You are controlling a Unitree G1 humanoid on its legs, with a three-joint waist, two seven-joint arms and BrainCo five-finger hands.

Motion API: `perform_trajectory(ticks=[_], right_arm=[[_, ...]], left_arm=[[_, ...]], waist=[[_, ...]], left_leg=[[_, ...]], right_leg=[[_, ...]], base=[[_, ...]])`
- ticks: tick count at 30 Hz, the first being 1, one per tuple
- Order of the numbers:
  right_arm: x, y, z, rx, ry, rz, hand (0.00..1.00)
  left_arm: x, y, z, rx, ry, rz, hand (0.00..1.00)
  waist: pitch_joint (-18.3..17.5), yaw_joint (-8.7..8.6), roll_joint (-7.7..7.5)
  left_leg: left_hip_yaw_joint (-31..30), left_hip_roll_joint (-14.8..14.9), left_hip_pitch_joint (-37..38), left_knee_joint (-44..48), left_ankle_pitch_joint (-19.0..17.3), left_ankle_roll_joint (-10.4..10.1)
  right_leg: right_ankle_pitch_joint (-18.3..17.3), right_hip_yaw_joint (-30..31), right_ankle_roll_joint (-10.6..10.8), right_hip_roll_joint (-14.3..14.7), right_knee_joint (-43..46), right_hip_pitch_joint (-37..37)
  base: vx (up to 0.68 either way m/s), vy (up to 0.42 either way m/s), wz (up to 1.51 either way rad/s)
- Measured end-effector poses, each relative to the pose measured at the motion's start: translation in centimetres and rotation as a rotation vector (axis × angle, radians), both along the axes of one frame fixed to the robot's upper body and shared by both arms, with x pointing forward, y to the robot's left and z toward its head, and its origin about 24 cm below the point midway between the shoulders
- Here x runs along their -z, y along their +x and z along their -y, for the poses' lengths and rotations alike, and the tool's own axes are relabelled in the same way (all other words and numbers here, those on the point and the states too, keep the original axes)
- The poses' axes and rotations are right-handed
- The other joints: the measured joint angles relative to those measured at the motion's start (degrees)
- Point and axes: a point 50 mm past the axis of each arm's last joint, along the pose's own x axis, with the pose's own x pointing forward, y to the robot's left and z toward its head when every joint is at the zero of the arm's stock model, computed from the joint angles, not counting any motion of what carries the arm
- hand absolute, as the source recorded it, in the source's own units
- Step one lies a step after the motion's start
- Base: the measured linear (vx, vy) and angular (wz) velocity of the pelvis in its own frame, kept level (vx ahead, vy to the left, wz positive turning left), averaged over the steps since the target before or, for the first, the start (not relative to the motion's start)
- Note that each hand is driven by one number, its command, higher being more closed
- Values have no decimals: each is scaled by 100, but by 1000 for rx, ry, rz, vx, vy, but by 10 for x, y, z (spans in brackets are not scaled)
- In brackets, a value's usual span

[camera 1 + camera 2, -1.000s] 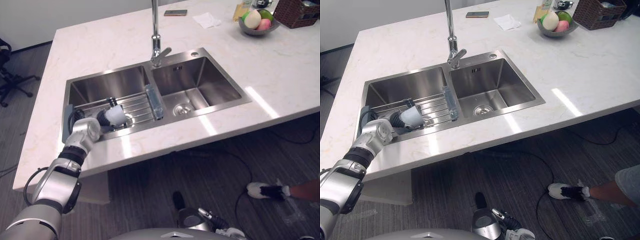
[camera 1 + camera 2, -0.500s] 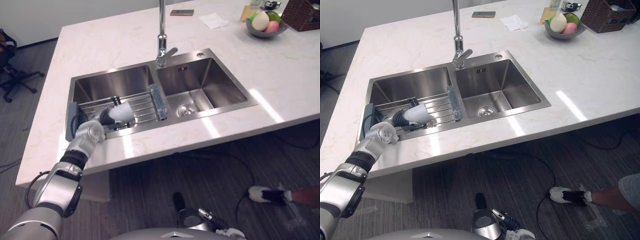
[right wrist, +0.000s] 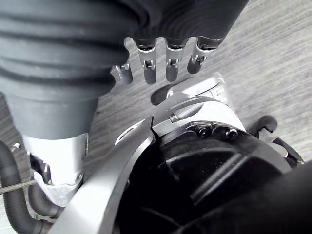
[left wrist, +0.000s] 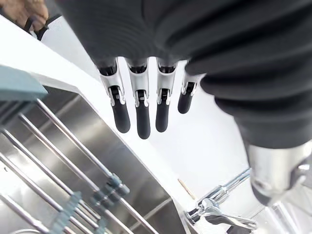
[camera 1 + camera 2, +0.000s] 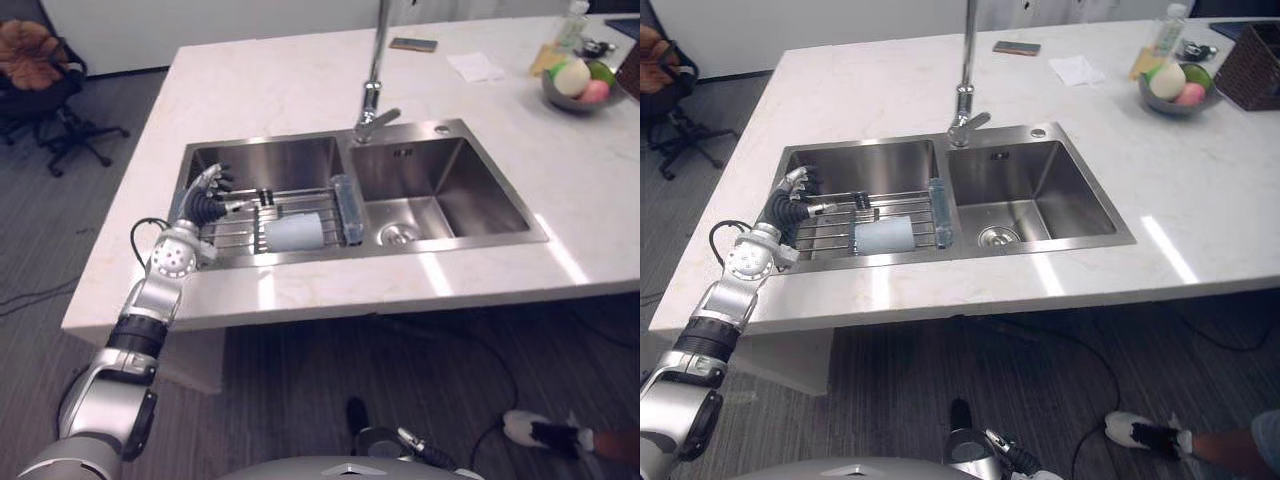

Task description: Walk over to the sink, pick up the cup, carry it to the dishwasher, place the cup inside the dishwasher, then close the dishwasher door

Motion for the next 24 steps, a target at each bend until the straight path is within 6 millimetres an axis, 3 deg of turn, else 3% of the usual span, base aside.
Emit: perform_trajectory(ticks=[4,5,9,14,24], right_arm=[[0,0,-1,3,2,0,0],[0,0,-1,4,3,-1,0],[1,-1,-2,7,5,-7,0],[3,-2,-2,11,9,-27,0],[3,4,-4,-30,6,-32,0]], left_arm=[[-1,0,-1,-29,21,23,100],[-2,0,-2,-43,42,40,0],[-13,-3,3,-67,161,146,0],[-36,-15,34,35,307,322,0],[-21,-23,74,210,553,279,0]], waist=[[-19,25,-34],[-20,28,-35],[-24,46,-43],[-57,87,-90],[-91,-1,-105]], left_leg=[[-74,-25,-31,-3,16,15],[-74,-30,-30,-5,16,16],[-80,-44,-31,-14,9,26],[-136,-71,-28,-3,-1,44],[-30,-71,-16,-1,-4,42]], right_leg=[[-12,-71,17,-38,0,-2],[-12,-78,17,-40,1,-2],[-12,-105,17,-48,0,-2],[-12,-177,17,-76,-3,38],[-3,-50,24,-57,-3,-18]], base=[[-16,-6,10],[0,0,0],[-6,-2,1],[-42,-9,5],[-44,-18,-5]])
